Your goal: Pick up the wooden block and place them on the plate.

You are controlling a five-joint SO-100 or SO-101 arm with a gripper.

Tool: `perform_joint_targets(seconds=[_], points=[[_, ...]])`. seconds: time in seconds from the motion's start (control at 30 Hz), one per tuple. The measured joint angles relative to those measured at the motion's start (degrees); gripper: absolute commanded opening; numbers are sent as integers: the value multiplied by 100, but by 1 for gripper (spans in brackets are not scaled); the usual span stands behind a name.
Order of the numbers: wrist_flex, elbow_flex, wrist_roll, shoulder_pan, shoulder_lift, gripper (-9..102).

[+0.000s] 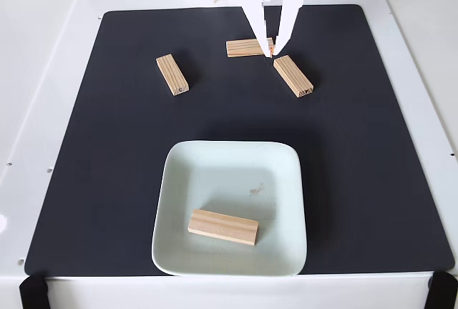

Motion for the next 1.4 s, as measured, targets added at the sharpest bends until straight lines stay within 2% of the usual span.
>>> perform_joint_targets(seconds=[0.23,0.53,0.77,0.97,1.4], points=[[0,-668,-457,-9,-756,18],[0,-809,-1125,114,-1187,19],[167,-809,-1160,0,-1204,20],[817,-809,-1160,-325,-1204,30],[861,-809,-1160,-325,-1283,30]])
